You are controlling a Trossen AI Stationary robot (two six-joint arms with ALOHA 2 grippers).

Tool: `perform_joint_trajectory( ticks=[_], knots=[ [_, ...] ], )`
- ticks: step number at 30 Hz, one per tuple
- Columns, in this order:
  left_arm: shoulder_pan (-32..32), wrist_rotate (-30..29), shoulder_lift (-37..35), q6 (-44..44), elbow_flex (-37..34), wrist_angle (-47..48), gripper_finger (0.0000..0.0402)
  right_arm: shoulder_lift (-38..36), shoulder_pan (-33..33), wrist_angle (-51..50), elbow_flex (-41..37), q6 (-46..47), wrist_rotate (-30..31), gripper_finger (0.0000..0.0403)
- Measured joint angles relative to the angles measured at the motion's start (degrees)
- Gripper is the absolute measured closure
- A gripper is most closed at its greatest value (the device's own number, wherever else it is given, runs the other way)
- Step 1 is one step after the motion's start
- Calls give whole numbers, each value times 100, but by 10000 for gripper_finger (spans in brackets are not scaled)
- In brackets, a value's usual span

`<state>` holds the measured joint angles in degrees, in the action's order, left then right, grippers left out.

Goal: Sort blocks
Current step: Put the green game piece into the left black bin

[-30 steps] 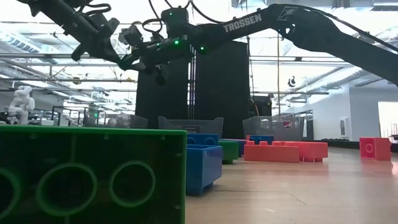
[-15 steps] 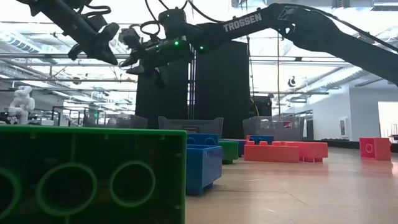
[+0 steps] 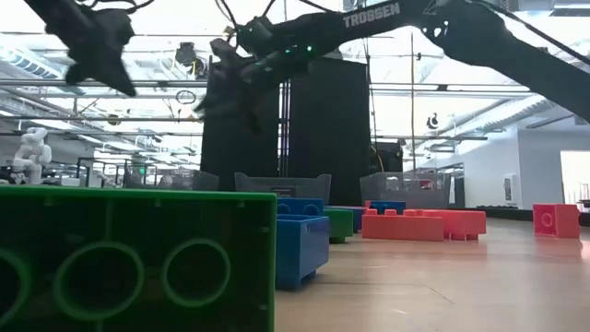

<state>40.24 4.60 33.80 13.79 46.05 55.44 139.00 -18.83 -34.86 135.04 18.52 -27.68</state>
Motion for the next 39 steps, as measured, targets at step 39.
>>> perform_joint_trajectory(
  ticks=[39],
  knots=[
    [-5113,-393,2163,3075,-106,1907,402,-3348,396,-4846,-4,-1899,2639,402]
  ],
)
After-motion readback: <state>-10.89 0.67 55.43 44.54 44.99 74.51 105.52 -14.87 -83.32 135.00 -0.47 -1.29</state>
